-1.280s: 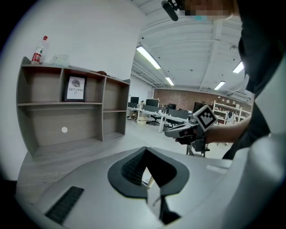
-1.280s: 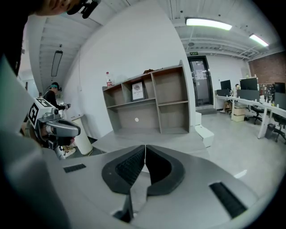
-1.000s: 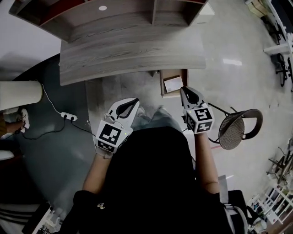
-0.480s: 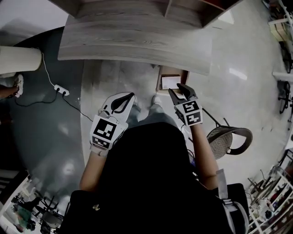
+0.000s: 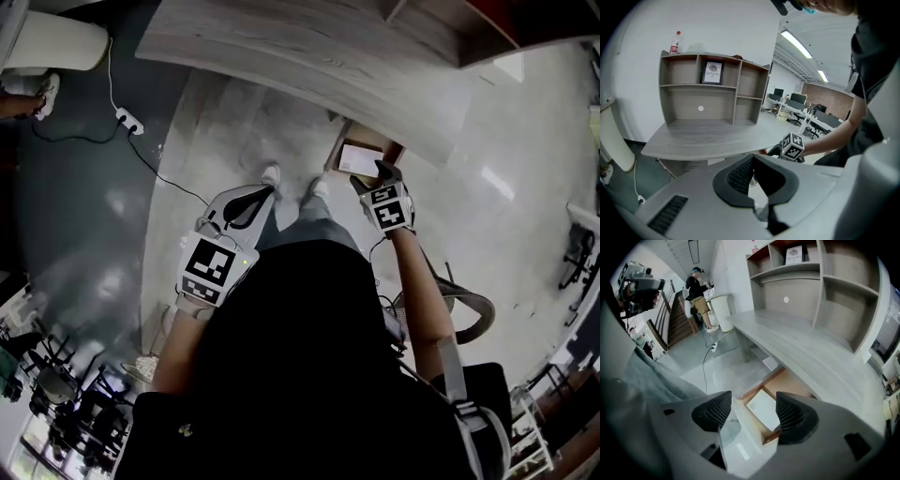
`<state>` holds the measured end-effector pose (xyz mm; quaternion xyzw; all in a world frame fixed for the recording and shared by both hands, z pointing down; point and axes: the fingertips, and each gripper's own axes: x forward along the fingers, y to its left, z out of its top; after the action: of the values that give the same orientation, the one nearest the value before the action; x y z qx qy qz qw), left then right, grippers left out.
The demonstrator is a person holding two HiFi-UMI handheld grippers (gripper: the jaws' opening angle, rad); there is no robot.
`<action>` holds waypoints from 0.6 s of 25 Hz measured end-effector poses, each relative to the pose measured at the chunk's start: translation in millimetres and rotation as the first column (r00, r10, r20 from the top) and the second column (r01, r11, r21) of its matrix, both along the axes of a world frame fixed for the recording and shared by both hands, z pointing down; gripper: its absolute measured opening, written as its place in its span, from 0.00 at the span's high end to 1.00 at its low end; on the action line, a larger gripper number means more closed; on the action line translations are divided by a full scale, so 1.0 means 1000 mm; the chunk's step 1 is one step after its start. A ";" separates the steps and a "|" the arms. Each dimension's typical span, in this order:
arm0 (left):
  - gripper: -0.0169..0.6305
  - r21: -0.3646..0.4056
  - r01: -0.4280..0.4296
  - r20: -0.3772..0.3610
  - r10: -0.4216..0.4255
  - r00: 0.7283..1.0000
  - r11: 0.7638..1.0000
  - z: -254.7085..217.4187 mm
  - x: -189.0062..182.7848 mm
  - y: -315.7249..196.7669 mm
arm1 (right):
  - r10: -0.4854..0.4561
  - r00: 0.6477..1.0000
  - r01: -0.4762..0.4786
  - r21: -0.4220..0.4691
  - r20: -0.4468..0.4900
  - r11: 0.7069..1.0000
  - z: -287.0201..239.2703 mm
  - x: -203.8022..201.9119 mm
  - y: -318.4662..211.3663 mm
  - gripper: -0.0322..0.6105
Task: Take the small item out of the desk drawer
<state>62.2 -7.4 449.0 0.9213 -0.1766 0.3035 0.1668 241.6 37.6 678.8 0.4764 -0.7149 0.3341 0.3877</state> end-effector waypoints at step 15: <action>0.96 -0.043 0.223 0.087 -0.219 0.972 0.974 0.021 -0.033 0.042 | -0.381 0.909 0.347 -0.200 -0.171 0.916 0.114 0.024 0.014 0.40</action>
<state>29.1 34.2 470.3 0.8781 -0.2767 0.3248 0.2164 265.3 51.3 792.6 0.3325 -0.7171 0.2625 0.5534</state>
